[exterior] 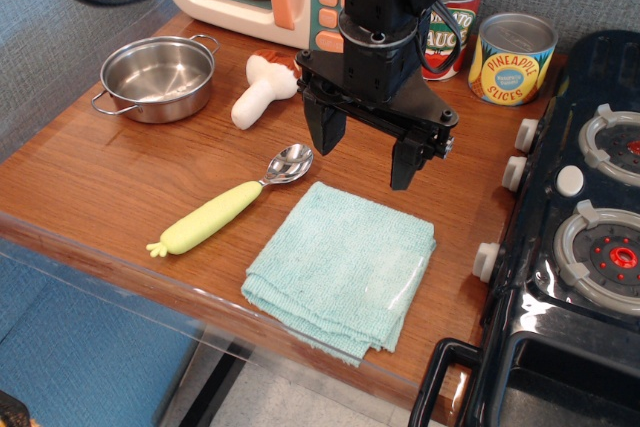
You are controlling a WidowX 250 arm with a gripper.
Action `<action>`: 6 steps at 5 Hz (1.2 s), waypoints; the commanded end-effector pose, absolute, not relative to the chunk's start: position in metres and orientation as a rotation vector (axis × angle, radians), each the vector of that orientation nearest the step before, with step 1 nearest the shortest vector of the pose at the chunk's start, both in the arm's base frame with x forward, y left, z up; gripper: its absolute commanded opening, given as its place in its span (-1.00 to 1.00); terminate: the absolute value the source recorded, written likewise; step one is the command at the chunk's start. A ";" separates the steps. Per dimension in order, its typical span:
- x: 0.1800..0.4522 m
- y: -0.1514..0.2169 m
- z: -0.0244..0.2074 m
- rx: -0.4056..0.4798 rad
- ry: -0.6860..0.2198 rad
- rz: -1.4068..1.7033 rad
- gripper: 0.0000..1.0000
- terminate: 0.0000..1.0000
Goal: Put the mushroom on top of the napkin.
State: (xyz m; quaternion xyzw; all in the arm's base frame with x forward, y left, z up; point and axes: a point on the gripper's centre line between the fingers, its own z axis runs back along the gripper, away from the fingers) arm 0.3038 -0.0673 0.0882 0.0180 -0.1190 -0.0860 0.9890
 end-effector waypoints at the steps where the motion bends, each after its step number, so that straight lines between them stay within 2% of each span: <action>1: 0.304 -0.067 0.088 0.036 -0.239 -0.173 1.00 -1.00; 3: 0.340 0.001 0.094 0.076 -0.271 0.000 1.00 -1.00; 5: 0.374 0.065 0.077 0.106 -0.251 0.142 1.00 -1.00; 6: 0.385 0.075 0.061 0.108 -0.231 0.169 1.00 -1.00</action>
